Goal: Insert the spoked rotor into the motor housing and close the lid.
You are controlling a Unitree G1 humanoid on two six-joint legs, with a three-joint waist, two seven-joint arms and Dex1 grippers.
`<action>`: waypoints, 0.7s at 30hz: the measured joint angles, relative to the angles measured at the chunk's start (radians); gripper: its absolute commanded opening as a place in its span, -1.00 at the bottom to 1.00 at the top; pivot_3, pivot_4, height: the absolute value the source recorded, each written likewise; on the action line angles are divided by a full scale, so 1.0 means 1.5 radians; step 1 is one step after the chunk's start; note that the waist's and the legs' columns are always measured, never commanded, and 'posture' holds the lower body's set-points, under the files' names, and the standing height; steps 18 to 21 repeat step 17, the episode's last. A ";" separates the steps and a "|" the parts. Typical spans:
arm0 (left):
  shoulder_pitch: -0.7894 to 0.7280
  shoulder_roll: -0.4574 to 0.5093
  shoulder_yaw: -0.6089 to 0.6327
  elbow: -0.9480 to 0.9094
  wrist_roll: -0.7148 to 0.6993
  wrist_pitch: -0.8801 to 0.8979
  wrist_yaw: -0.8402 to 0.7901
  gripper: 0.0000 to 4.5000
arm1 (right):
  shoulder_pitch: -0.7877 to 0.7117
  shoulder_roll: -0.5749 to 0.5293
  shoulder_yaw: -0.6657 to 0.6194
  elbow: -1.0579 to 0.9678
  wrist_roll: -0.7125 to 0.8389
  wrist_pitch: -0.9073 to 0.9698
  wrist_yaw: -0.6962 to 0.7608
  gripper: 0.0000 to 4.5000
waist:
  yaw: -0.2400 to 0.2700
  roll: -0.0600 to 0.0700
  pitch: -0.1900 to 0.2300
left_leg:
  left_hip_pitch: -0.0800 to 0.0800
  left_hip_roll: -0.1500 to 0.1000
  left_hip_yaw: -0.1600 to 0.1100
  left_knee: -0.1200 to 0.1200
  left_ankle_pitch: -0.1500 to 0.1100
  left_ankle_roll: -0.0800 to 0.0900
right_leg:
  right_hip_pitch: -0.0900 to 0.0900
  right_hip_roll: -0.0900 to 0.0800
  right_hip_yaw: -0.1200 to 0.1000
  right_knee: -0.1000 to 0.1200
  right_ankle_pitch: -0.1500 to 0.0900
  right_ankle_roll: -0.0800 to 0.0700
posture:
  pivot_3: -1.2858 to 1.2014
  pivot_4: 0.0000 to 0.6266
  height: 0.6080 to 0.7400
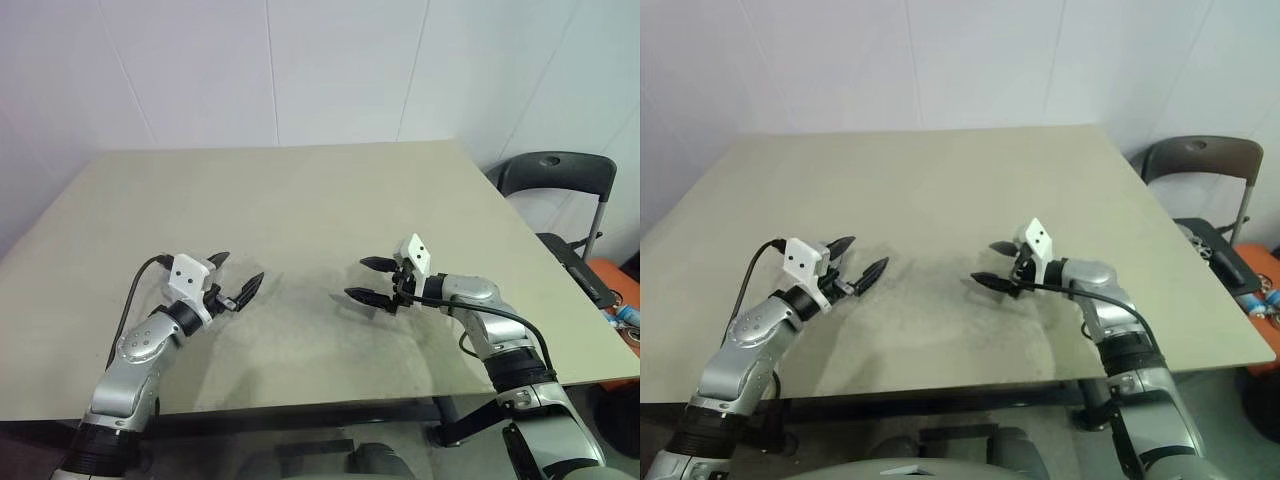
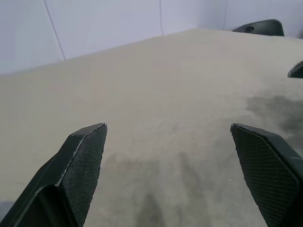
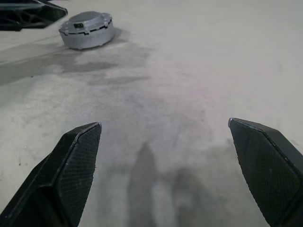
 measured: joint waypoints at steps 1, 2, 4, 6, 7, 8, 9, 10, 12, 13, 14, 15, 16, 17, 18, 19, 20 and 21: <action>-0.002 -0.004 0.004 0.002 0.002 -0.003 -0.004 0.98 | 0.001 0.003 0.000 0.002 -0.001 -0.002 0.000 1.00 | 0.000 0.000 0.000 | 0.000 0.000 0.000 0.000 0.000 0.000 | 0.000 0.000 0.000 0.000 0.000 0.000 | 0.03 -1.00 1.00; -0.004 -0.006 0.006 0.002 0.002 -0.004 -0.008 0.98 | 0.002 0.004 0.000 0.002 -0.002 -0.004 0.000 1.00 | 0.001 0.000 0.000 | 0.000 0.000 0.000 0.000 0.000 0.000 | 0.000 -0.001 0.000 0.000 0.000 0.000 | 0.03 -1.00 1.00; -0.005 -0.007 0.008 0.002 0.009 -0.008 -0.020 0.98 | 0.002 0.004 0.000 0.002 -0.005 -0.008 0.000 1.00 | 0.000 0.000 0.000 | 0.000 -0.001 0.000 0.000 0.000 0.000 | 0.000 -0.003 0.000 0.000 0.000 0.000 | 0.03 -1.00 1.00; -0.003 -0.008 0.009 0.002 0.018 -0.015 -0.028 0.98 | 0.002 0.004 0.000 0.002 -0.005 -0.011 0.000 1.00 | 0.000 0.000 0.000 | 0.000 -0.001 0.000 0.000 0.000 0.000 | 0.000 -0.003 0.000 0.000 0.000 0.000 | 0.03 -1.00 1.00; -0.001 -0.012 0.010 0.002 0.022 -0.016 -0.029 0.98 | 0.002 0.004 0.000 0.002 -0.005 -0.013 0.000 1.00 | 0.000 0.000 0.000 | 0.000 -0.001 0.000 0.000 0.000 0.000 | 0.000 -0.003 0.000 0.001 0.000 0.000 | 0.03 -1.00 1.00; 0.002 -0.014 0.011 0.002 0.025 -0.016 -0.031 0.98 | 0.002 0.004 0.000 0.002 -0.005 -0.014 0.000 1.00 | -0.001 0.000 0.000 | 0.000 -0.001 0.000 0.000 0.000 0.000 | 0.000 -0.003 0.000 0.001 0.000 0.000 | 0.03 -1.00 1.00; 0.004 -0.016 0.012 0.002 0.029 -0.016 -0.032 0.98 | 0.002 0.004 -0.001 0.002 -0.005 -0.014 0.000 1.00 | -0.001 0.000 0.000 | 0.000 -0.001 0.000 0.000 0.000 0.000 | 0.000 -0.003 0.000 0.001 0.000 0.000 | 0.03 -1.00 1.00; 0.006 -0.019 0.013 0.002 0.030 -0.016 -0.033 0.98 | 0.002 0.004 -0.001 0.002 -0.005 -0.014 0.000 1.00 | 0.000 0.000 0.000 | 0.000 -0.001 0.000 0.000 0.000 0.000 | 0.000 -0.003 0.000 0.001 0.000 0.000 | 0.03 -1.00 1.00; 0.009 -0.019 0.015 0.002 0.032 -0.016 -0.036 0.98 | 0.002 0.004 -0.001 0.002 -0.005 -0.014 0.000 1.00 | 0.000 0.000 0.000 | 0.000 -0.001 0.000 0.000 0.000 0.000 | 0.000 -0.003 0.000 0.001 0.000 0.000 | 0.03 -1.00 1.00; 0.010 -0.020 0.019 0.001 0.032 -0.014 -0.039 0.98 | 0.002 0.004 -0.001 0.002 -0.005 -0.014 0.000 1.00 | 0.000 0.000 0.000 | 0.000 -0.001 0.000 0.000 0.000 0.000 | 0.000 -0.003 0.000 0.001 0.000 0.000 | 0.03 -1.00 1.00; 0.011 -0.022 0.021 0.001 0.031 -0.013 -0.040 0.98 | 0.002 0.004 -0.001 0.002 -0.005 -0.014 0.000 1.00 | 0.000 0.000 0.000 | 0.000 -0.001 0.000 0.000 0.000 0.000 | 0.000 -0.003 0.000 0.001 0.000 0.000 | 0.03 -1.00 1.00; 0.012 -0.027 0.024 0.001 0.030 -0.011 -0.042 0.98 | 0.002 0.004 -0.001 0.002 -0.005 -0.014 0.000 1.00 | 0.000 0.000 0.000 | 0.000 -0.001 0.000 0.000 0.000 0.000 | 0.000 -0.003 0.000 0.001 0.000 0.000 | 0.03 -1.00 1.00; 0.013 -0.030 0.024 0.001 0.030 -0.009 -0.044 0.98 | 0.002 0.004 -0.001 0.002 -0.005 -0.013 0.001 1.00 | 0.000 0.000 0.000 | 0.000 -0.001 0.000 0.000 0.000 0.000 | 0.000 -0.003 0.000 0.001 0.000 0.000 | 0.03 -1.00 1.00; 0.014 -0.031 0.024 0.001 0.031 -0.007 -0.044 0.98 | 0.002 0.004 -0.001 0.002 -0.005 -0.013 0.001 1.00 | 0.000 0.000 0.000 | 0.000 -0.001 0.000 0.000 0.000 0.000 | 0.000 -0.003 0.000 0.001 0.000 0.000 | 0.03 -1.00 1.00; 0.014 -0.031 0.024 0.001 0.031 -0.007 -0.044 0.98 | 0.002 0.004 -0.001 0.002 -0.005 -0.013 0.001 1.00 | 0.000 0.000 0.000 | 0.000 -0.001 0.000 0.000 0.000 0.000 | 0.000 -0.003 0.000 0.001 0.000 0.000 | 0.03 -1.00 1.00; 0.014 -0.031 0.024 0.001 0.031 -0.007 -0.044 0.98 | 0.002 0.004 -0.001 0.002 -0.005 -0.013 0.001 1.00 | 0.000 0.000 0.000 | 0.000 -0.001 0.000 0.000 0.000 0.000 | 0.000 -0.003 0.000 0.001 0.000 0.000 | 0.03 -1.00 1.00; 0.014 -0.031 0.024 0.001 0.031 -0.007 -0.044 0.98 | 0.002 0.004 -0.001 0.002 -0.005 -0.013 0.001 1.00 | 0.000 0.000 0.000 | 0.000 -0.001 0.000 0.000 0.000 0.000 | 0.000 -0.003 0.000 0.001 0.000 0.000 | 0.03 -1.00 1.00; 0.014 -0.031 0.024 0.001 0.031 -0.007 -0.044 0.98 | 0.002 0.004 -0.001 0.002 -0.005 -0.013 0.001 1.00 | 0.000 0.000 0.000 | 0.000 -0.001 0.000 0.000 0.000 0.000 | 0.000 -0.003 0.000 0.001 0.000 0.000 | 0.03 -1.00 1.00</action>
